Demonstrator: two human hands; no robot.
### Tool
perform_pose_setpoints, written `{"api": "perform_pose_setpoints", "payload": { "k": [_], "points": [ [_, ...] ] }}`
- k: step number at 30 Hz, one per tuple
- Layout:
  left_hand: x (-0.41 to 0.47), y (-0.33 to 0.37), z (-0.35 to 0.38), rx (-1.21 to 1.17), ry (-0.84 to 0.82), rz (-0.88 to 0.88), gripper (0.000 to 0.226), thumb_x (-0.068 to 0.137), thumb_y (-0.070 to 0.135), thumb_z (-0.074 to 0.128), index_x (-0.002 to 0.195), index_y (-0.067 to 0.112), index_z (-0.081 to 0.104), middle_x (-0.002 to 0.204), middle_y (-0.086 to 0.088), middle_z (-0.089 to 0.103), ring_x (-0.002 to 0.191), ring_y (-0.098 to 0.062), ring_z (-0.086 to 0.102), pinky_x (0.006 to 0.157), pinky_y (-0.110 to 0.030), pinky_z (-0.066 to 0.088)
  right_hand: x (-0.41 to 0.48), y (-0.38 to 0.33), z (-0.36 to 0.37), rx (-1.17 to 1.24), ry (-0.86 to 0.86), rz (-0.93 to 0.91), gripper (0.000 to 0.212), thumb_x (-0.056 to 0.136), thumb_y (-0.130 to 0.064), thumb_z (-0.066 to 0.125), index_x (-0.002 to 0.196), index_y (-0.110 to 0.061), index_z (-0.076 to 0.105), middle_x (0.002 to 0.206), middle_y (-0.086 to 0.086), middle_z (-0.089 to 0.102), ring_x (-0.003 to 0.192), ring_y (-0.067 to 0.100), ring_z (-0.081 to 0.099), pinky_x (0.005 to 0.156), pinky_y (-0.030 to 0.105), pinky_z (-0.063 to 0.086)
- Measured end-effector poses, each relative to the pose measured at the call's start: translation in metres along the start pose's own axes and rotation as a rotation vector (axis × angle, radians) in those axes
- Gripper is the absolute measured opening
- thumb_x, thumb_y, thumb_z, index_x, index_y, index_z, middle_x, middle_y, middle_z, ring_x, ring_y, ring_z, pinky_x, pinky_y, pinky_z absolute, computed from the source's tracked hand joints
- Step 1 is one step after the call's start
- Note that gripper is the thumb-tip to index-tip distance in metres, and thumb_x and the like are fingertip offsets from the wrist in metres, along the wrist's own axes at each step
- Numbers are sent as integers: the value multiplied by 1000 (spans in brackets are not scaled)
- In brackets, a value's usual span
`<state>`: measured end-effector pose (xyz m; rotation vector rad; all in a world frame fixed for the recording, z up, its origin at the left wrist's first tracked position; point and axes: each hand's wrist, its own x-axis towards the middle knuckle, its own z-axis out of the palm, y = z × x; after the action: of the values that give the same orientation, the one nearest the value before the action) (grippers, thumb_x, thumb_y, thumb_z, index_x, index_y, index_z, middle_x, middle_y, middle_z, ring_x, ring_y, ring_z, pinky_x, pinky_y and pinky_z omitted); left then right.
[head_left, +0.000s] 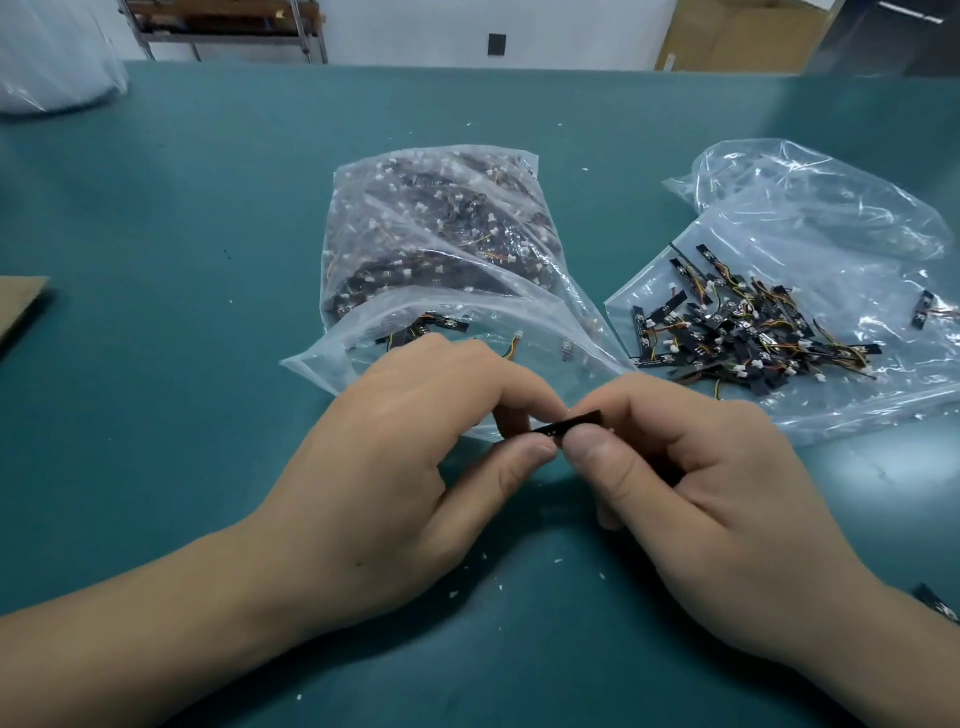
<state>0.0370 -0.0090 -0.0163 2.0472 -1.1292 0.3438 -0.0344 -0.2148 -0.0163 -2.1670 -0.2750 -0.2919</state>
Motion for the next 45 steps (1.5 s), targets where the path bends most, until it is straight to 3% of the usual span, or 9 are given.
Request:
{"api": "perform_pose_setpoints", "payload": {
  "k": [3, 8, 11, 16, 29, 35, 41, 43, 45],
  "points": [
    [0, 0, 0, -21, 6, -50, 11, 97, 32, 62, 98, 24, 68, 88, 19, 61, 83, -9, 58, 77, -26, 46, -1, -1, 0, 60, 23, 1, 21, 98, -46, 57, 92, -30, 69, 57, 0, 57, 47, 19, 49, 46, 36, 40],
    [1, 1, 0, -12, -19, -95, 9, 95, 36, 61, 91, 29, 64, 83, 22, 58, 75, -7, 57, 73, -19, 44, -3, -1, 0, 100, 96, -26, 16, 93, -42, 66, 106, -33, 68, 51, -1, 46, 43, 15, 38, 47, 20, 33],
    [1, 2, 1, -12, -27, -76, 8, 95, 36, 63, 91, 29, 65, 84, 21, 59, 74, -8, 58, 72, -22, 46, -3, -1, 1, 38, 108, -42, 8, 93, -37, 69, 95, -29, 67, 53, 3, 46, 44, 12, 37, 47, 15, 30],
    [0, 3, -2, 0, 18, -96, 7, 95, 36, 62, 90, 31, 64, 83, 22, 61, 76, -5, 60, 79, -31, 44, -3, 0, 0, 37, 110, -36, 5, 98, -32, 66, 95, -30, 63, 54, 7, 48, 45, 9, 35, 49, 10, 30],
    [-1, 7, -4, 25, -41, -100, 5, 94, 35, 58, 92, 29, 58, 83, 21, 57, 79, -2, 54, 80, -12, 36, -4, 0, 1, 81, 66, -13, 10, 92, -41, 65, 96, -32, 63, 54, 3, 50, 43, 9, 37, 46, 15, 32],
    [0, 7, -3, 20, -86, -104, 6, 97, 34, 53, 93, 30, 53, 79, 15, 56, 78, -7, 53, 80, -9, 34, -3, -1, -1, 3, 14, -27, 9, 93, -29, 69, 90, -30, 61, 52, 0, 48, 43, 9, 36, 46, 14, 32],
    [-1, 6, -3, -2, -92, -120, 6, 98, 37, 52, 95, 32, 52, 80, 13, 58, 76, -12, 56, 78, -12, 37, -2, -2, 1, 32, 10, 6, 10, 92, -44, 62, 96, -35, 59, 56, 3, 60, 44, 22, 49, 47, 36, 42],
    [-1, 7, -3, -17, -95, -116, 7, 97, 37, 53, 95, 30, 53, 79, 13, 58, 75, -12, 57, 77, -14, 39, -1, -1, 1, 20, 10, 5, 9, 94, -43, 61, 95, -35, 58, 57, 0, 61, 43, 19, 50, 46, 33, 41],
    [-1, 7, -4, -36, -83, -115, 8, 97, 36, 55, 95, 29, 55, 81, 15, 58, 75, -10, 59, 76, -15, 40, -1, 0, 1, 51, 2, 6, 5, 97, -39, 60, 97, -36, 55, 59, -7, 67, 43, 13, 55, 45, 19, 40]
  ]
}}
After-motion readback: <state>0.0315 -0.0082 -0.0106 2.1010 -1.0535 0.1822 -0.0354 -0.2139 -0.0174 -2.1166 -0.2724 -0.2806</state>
